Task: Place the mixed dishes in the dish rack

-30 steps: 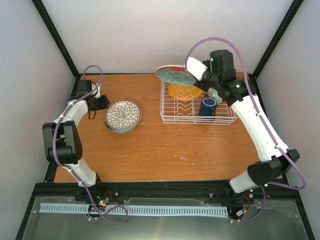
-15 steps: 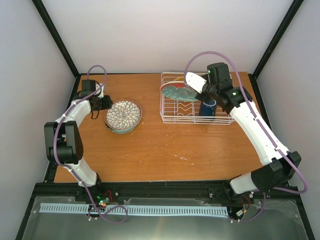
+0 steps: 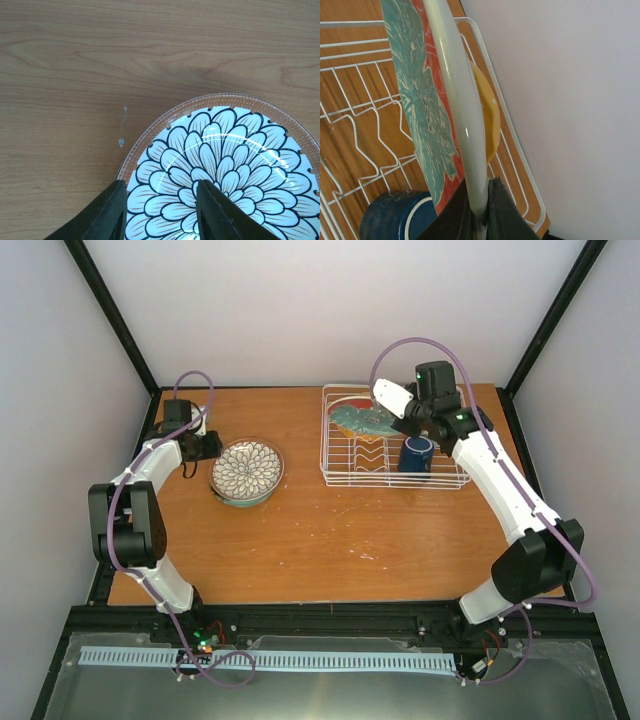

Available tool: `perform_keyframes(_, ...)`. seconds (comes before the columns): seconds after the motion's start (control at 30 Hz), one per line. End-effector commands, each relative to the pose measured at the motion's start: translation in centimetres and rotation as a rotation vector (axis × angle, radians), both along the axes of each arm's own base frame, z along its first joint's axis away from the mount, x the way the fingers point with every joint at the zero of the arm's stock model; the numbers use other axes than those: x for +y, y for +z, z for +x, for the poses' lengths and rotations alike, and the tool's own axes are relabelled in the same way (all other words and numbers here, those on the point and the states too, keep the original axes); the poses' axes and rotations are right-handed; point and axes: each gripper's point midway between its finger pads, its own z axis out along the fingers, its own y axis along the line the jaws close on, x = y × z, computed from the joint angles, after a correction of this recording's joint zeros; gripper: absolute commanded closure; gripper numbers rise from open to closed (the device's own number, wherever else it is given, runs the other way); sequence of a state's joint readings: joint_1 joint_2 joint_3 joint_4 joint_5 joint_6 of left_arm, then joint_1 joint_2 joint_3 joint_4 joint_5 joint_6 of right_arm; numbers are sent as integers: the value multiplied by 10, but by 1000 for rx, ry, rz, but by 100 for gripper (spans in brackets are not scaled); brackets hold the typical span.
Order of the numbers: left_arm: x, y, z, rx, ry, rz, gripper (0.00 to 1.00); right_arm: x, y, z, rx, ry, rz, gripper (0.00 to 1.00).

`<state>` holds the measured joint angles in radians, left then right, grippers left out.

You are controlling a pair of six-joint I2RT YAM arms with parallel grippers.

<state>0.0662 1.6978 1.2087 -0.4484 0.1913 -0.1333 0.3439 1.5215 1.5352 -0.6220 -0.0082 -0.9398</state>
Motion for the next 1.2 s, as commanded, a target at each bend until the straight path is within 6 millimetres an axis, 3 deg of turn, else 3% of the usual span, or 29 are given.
perform_keyframes(0.0,1,2,9,-15,3,12,61,17,63,20,-205,47,120,97)
perform_keyframes(0.3,4,1,11,-14,8,34,61,17,33,25,-158,62,106,97)
perform_keyframes(0.73,9,-1,10,-15,15,63,61,-2,-6,46,-119,63,93,97)
perform_keyframes(1.17,10,-9,14,-4,30,57,59,10,-46,57,-14,84,142,97)
